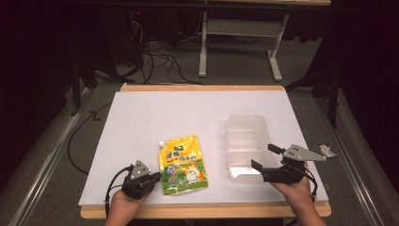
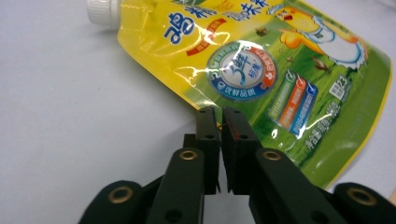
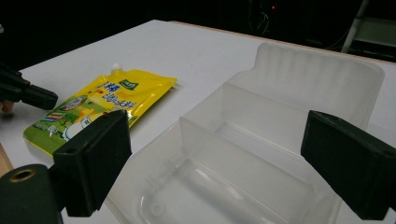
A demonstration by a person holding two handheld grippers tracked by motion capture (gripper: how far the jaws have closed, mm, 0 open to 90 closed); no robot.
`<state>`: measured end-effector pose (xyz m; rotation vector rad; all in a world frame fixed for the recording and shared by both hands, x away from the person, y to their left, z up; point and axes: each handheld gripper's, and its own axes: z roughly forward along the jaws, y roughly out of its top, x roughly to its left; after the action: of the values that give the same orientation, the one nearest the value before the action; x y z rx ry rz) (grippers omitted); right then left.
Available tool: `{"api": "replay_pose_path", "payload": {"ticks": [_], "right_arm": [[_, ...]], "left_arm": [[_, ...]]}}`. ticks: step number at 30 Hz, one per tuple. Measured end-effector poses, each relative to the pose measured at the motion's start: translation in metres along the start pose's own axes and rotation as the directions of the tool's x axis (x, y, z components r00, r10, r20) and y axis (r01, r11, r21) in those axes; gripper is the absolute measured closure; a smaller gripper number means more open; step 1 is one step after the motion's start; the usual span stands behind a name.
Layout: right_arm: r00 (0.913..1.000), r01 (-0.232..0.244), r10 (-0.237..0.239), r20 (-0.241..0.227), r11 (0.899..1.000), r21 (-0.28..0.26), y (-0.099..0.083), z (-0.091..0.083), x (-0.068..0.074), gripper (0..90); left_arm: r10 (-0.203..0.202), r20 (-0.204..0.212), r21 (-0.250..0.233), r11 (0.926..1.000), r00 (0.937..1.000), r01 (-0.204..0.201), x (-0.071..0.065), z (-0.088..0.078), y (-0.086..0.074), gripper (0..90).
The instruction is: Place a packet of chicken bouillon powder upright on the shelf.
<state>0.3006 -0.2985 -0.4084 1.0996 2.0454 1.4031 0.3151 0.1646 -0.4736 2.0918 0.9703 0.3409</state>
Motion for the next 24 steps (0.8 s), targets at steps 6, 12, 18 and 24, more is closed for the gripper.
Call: {"api": "replay_pose_path", "payload": {"ticks": [6, 12, 18, 24], "right_arm": [[0.9998, 0.017, -0.017, -0.009, 1.000, -0.021, 0.003, -0.003, 0.002, 11.2], [0.9995, 0.029, -0.029, -0.014, 1.000, -0.011, 0.003, 0.000, 0.006, 11.4], [0.9991, 0.040, -0.040, -0.015, 0.999, -0.007, 0.002, 0.001, 0.008, 13.5], [0.9992, 0.038, -0.038, -0.013, 0.999, -0.006, 0.002, 0.002, 0.008, 13.4]], "left_arm": [[-0.012, -0.020, -0.069, 0.9976, 0.9997, 0.011, 0.001, -0.007, 0.003, 68.3], [-0.010, -0.040, -0.131, 0.9913, 0.9991, 0.005, 0.000, -0.016, 0.008, 54.6], [-0.046, -0.059, -0.152, 0.9877, 0.9972, 0.036, 0.003, -0.017, 0.009, 41.7], [-0.131, -0.059, -0.132, 0.9836, 0.9896, 0.123, 0.015, -0.005, 0.010, 27.4]]}}
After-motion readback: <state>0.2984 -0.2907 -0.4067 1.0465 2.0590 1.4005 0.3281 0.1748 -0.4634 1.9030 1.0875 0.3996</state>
